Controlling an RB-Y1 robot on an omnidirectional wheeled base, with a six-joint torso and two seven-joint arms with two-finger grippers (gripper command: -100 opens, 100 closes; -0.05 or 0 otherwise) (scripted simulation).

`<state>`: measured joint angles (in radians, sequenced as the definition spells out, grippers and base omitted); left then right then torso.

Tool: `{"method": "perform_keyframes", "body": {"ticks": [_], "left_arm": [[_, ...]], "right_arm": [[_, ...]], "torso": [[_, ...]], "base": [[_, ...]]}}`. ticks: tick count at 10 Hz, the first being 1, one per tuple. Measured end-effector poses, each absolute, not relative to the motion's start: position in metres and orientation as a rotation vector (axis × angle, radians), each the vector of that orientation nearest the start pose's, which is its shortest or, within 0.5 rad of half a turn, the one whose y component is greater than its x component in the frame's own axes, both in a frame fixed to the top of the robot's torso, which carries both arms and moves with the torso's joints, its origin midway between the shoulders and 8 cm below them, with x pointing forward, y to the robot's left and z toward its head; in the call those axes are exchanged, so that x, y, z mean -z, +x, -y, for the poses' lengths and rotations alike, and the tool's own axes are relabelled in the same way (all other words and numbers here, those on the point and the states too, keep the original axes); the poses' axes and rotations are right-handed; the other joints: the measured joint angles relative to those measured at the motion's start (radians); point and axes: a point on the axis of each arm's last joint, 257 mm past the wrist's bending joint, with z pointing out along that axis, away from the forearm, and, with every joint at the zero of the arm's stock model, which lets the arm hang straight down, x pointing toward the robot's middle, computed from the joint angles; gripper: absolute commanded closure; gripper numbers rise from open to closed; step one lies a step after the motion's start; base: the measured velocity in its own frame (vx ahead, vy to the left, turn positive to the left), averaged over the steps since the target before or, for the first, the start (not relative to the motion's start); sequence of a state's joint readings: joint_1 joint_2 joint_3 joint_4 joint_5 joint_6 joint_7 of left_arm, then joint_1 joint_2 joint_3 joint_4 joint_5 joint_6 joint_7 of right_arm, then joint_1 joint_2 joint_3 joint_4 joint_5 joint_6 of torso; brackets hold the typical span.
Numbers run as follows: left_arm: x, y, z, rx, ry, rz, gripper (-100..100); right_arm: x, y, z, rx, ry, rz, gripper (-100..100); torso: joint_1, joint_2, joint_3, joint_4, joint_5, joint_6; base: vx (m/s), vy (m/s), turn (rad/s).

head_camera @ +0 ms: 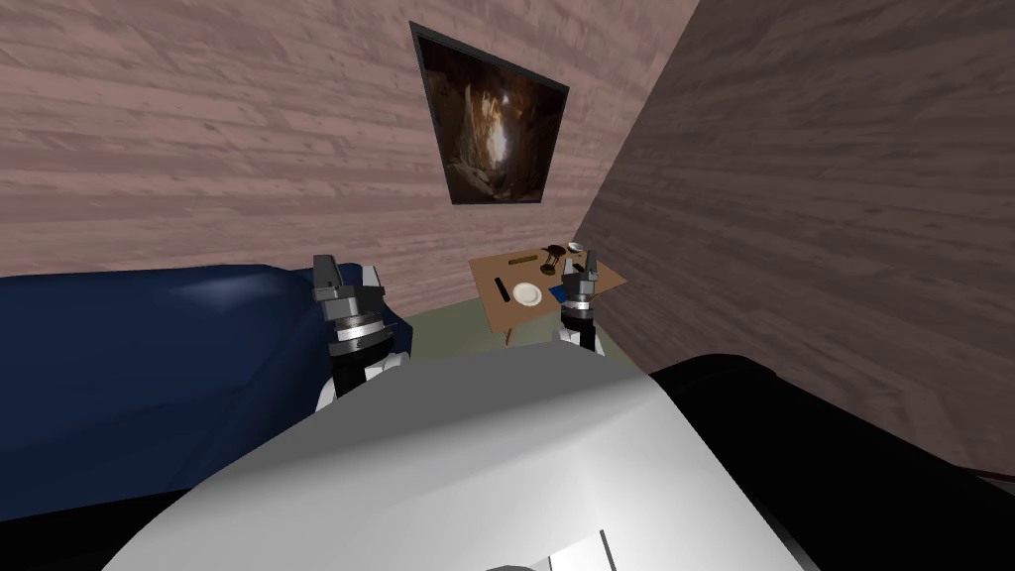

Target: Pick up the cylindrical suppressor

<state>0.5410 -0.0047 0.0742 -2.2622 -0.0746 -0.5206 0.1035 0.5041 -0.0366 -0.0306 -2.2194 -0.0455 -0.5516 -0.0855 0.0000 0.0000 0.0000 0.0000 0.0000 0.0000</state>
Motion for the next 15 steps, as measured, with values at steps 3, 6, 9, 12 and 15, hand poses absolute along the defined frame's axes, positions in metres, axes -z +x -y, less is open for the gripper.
{"method": "perform_keyframes", "body": {"ticks": [3,6,9,12,15], "left_arm": [[-0.008,0.337,-0.300,1.256,-0.672,-0.648,0],[-0.008,0.337,-0.300,1.256,-0.672,-0.648,0],[-0.008,0.337,-0.300,1.255,-0.672,-0.648,0],[-0.008,0.337,-0.300,1.255,-0.672,-0.649,0],[-0.008,0.337,-0.300,1.255,-0.672,-0.649,0]], "right_arm": [[0.023,0.348,0.297,-1.343,0.720,-0.680,-100],[0.068,0.350,0.298,-1.292,0.769,-0.782,-100],[0.114,0.350,0.304,-1.240,0.822,-0.871,-100],[0.167,0.341,0.314,-1.173,0.888,-0.977,-100],[0.221,0.325,0.319,-1.098,0.953,-1.092,-100]], "torso": [[0.011,0.004,0.002,0.001,0.002,0.000],[0.017,0.002,0.001,0.001,0.004,0.000],[0.012,0.000,0.000,0.000,0.003,0.000],[0.012,-0.002,-0.001,0.000,0.003,0.000],[0.010,-0.005,-0.003,-0.001,0.002,0.000]], "base": [[-0.049,0.176,0.004],[-0.025,0.216,0.027],[0.000,0.187,0.076],[0.043,0.193,0.079],[0.079,0.136,0.067]]}}
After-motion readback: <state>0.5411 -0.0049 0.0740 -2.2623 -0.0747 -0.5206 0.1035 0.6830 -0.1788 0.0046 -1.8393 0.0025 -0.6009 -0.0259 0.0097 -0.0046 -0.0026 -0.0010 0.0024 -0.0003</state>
